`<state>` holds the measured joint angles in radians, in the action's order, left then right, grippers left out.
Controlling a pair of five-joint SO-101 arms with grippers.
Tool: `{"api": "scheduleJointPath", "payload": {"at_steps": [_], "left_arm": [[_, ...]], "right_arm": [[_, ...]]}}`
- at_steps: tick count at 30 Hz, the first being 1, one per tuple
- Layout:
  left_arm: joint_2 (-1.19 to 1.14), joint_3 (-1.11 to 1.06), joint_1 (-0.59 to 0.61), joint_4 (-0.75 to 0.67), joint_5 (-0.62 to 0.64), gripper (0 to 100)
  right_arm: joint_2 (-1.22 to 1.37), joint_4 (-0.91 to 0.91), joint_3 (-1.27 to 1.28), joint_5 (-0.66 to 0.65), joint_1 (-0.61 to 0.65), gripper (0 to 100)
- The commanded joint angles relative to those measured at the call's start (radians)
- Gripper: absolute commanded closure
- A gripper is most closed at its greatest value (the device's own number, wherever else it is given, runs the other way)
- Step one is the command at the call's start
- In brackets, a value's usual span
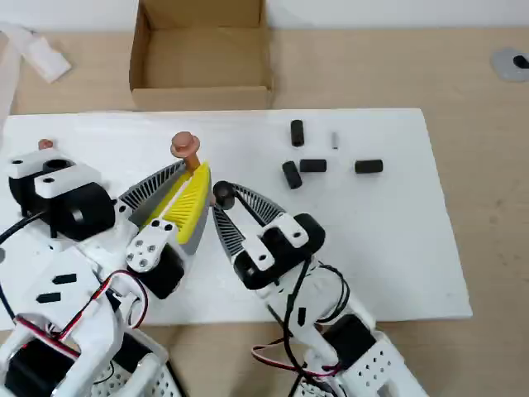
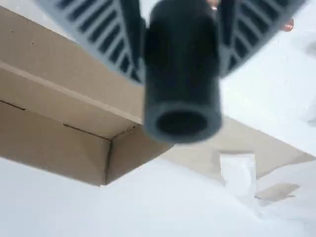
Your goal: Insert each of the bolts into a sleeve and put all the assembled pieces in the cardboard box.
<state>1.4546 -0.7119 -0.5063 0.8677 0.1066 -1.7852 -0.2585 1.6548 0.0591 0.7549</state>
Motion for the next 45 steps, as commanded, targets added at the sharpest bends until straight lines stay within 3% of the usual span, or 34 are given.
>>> {"api": "scheduleJointPath", "payload": {"at_steps": [1, 6, 15, 23, 45], "left_arm": [[0.008, 0.043, -0.017, 0.000, 0.006, 100], [0.008, 0.046, -0.072, 0.003, 0.008, 100], [0.008, 0.046, -0.068, 0.005, 0.000, 100], [0.002, 0.130, -0.075, 0.137, -0.049, 100], [0.001, 0.041, -0.075, 0.094, -0.043, 100]], "right_arm": [[-0.016, 0.023, -0.005, 0.008, -0.016, 98.9], [-0.019, 0.023, 0.025, 0.005, -0.016, 98.9], [-0.019, 0.025, 0.028, 0.003, -0.016, 98.9], [-0.019, 0.025, 0.031, 0.003, -0.018, 98.9], [-0.019, 0.023, 0.025, 0.003, -0.018, 98.9]]}}
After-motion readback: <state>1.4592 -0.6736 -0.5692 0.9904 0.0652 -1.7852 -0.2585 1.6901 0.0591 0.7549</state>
